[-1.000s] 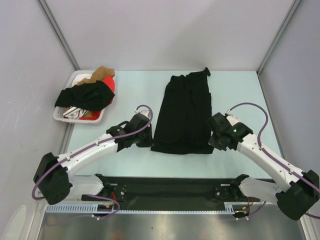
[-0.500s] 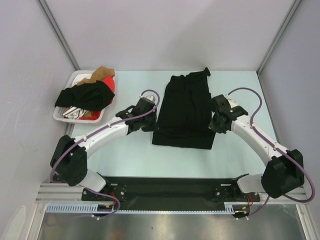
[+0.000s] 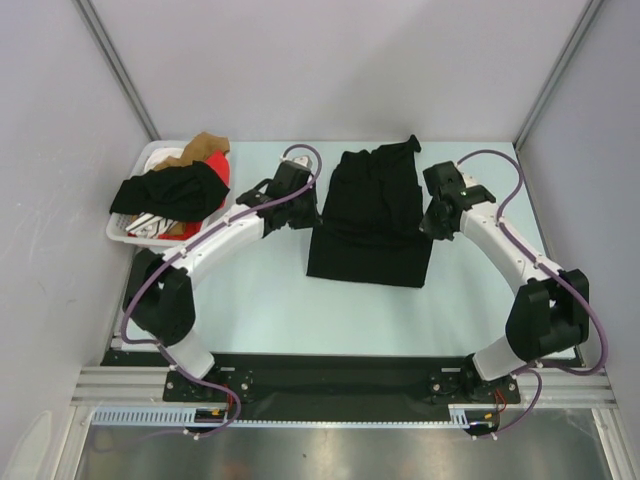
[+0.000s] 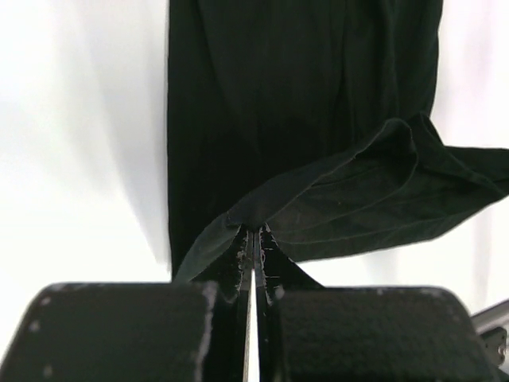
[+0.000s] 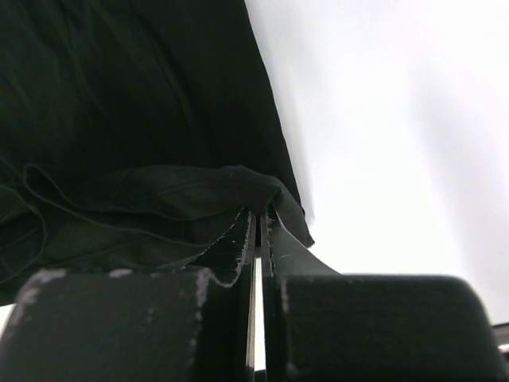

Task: Fold and stack the tank tops
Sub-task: Fold the tank top, then neatly place the folded tank top to the corner

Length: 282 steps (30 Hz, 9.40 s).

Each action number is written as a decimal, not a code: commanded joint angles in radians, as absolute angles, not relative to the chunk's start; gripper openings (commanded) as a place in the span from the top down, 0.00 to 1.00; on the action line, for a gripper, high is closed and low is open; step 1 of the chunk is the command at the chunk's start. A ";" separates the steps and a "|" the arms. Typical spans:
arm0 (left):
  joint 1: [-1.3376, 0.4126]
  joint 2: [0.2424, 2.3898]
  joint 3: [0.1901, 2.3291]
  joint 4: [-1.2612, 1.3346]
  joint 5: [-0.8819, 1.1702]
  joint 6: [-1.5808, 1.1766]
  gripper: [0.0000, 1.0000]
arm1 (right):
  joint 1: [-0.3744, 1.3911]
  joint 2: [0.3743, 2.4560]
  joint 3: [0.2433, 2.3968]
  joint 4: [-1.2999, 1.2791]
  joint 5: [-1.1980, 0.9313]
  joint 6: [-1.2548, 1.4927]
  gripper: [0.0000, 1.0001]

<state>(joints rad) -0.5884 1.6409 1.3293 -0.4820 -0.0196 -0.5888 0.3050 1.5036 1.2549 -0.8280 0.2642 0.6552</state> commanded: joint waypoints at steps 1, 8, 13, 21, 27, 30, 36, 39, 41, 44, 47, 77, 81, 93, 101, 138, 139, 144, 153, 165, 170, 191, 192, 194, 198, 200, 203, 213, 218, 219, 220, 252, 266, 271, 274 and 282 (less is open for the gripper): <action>-0.558 1.681 1.402 -0.482 -0.009 -0.557 1.00 | 0.279 1.539 1.334 -0.798 0.256 0.608 1.00; -0.543 1.759 1.480 -0.465 -0.008 -0.557 1.00 | 0.238 1.626 1.410 -0.779 0.222 0.581 1.00; -0.534 1.812 1.529 -0.459 -0.008 -0.549 1.00 | 0.224 1.698 1.465 -0.772 0.212 0.572 1.00; -0.503 1.885 1.595 -0.443 -0.008 -0.548 1.00 | 0.206 1.790 1.548 -0.762 0.187 0.560 1.00; -0.491 1.966 1.673 -0.440 0.041 -0.548 0.99 | 0.192 1.893 1.623 -0.758 0.189 0.566 1.00; -0.486 2.025 1.719 -0.436 0.052 -0.543 0.99 | 0.183 1.946 1.657 -0.750 0.181 0.566 1.00; -0.459 2.134 1.810 -0.448 0.057 -0.549 0.78 | 0.152 2.025 1.690 -0.721 0.184 0.574 0.81; -0.445 2.148 1.816 -0.460 0.041 -0.557 0.43 | 0.140 2.028 1.657 -0.669 0.178 0.581 0.36; -0.437 2.128 1.804 -0.456 0.008 -0.552 0.31 | 0.137 1.999 1.634 -0.631 0.178 0.589 0.22; -0.430 2.076 1.761 -0.465 -0.038 -0.532 0.14 | 0.133 1.936 1.576 -0.601 0.186 0.591 0.11; -0.430 2.010 1.648 -0.447 -0.060 -0.528 0.12 | 0.132 1.834 1.467 -0.569 0.189 0.586 0.04; -0.497 1.812 1.046 -0.173 0.135 -0.586 0.31 | 0.190 1.471 0.750 -0.291 -0.088 0.614 0.56; -0.508 1.807 1.028 -0.175 0.120 -0.592 0.33 | 0.193 1.453 0.744 -0.316 -0.040 0.614 0.64; -0.534 1.776 0.940 -0.153 0.120 -0.626 0.44 | 0.199 1.440 0.746 -0.353 -0.002 0.603 1.00; -0.541 1.729 0.901 -0.164 0.110 -0.630 0.44 | 0.201 1.433 0.747 -0.371 0.035 0.609 1.00; -0.620 1.404 0.766 -0.233 0.124 -0.695 1.00 | 0.201 1.099 0.703 -0.667 -0.011 0.675 1.00; -0.626 1.390 0.741 -0.224 0.108 -0.712 1.00 | 0.199 1.068 0.669 -0.678 -0.003 0.689 1.00; -0.676 1.350 0.724 -0.278 0.078 -0.721 1.00 | 0.219 0.973 0.663 -0.741 -0.008 0.716 1.00; -0.765 1.212 0.660 -0.325 0.041 -0.788 1.00 | 0.327 0.899 0.689 -0.928 0.101 0.844 1.00; -0.851 0.989 0.531 -0.405 0.003 -0.874 0.99 | 0.471 0.736 0.699 -1.108 0.164 0.983 1.00; -0.847 1.043 0.673 -0.471 0.003 -0.828 1.00 | 0.472 0.802 0.806 -1.107 0.188 0.957 1.00; -0.522 1.506 1.330 -0.509 0.170 -0.632 1.00 | 0.183 1.382 1.385 -0.885 0.069 0.620 1.00; -0.514 1.522 1.348 -0.508 0.173 -0.635 1.00 | 0.172 1.423 1.403 -0.881 0.060 0.614 1.00; -0.493 1.567 1.396 -0.488 0.178 -0.635 1.00 | 0.147 1.457 1.442 -0.855 0.034 0.600 1.00; -0.460 1.676 1.498 -0.495 0.199 -0.640 1.00 | 0.111 1.558 1.512 -0.828 0.009 0.584 1.00; -0.446 1.721 1.555 -0.500 0.206 -0.641 1.00 | 0.094 1.624 1.548 -0.821 -0.026 0.577 1.00; -0.434 1.798 1.612 -0.492 0.224 -0.650 1.00 | 0.084 1.707 1.620 -0.822 -0.035 0.554 1.00; -0.391 1.956 1.782 -0.494 0.227 -0.660 1.00 | 0.054 1.903 1.808 -0.816 -0.067 0.534 1.00; -0.371 2.046 1.857 -0.453 0.271 -0.678 0.99 | 0.040 1.992 1.900 -0.804 -0.107 0.525 1.00; -0.368 2.062 1.873 -0.451 0.276 -0.680 0.99 | 0.040 2.006 1.931 -0.802 -0.107 0.522 1.00; -0.368 2.078 1.888 -0.448 0.279 -0.681 0.99 | 0.040 2.035 1.946 -0.796 -0.112 0.519 1.00; -0.370 1.786 1.356 -0.138 0.199 -0.615 0.02 | -0.008 1.798 1.304 -0.210 -0.262 0.551 0.13; -0.407 1.729 1.169 -0.124 0.199 -0.614 0.06 | -0.003 2.040 1.498 -0.340 -0.255 0.330 0.23; -0.407 1.683 1.126 -0.121 0.181 -0.606 0.06 | -0.003 2.163 1.635 -0.360 -0.313 0.292 0.28; -0.407 1.668 1.118 -0.130 0.169 -0.597 0.06 | -0.003 2.216 1.681 -0.339 -0.386 0.299 0.35; -0.407 1.635 1.101 -0.144 0.156 -0.584 0.06 | -0.081 2.229 1.626 -0.191 -0.437 0.478 1.00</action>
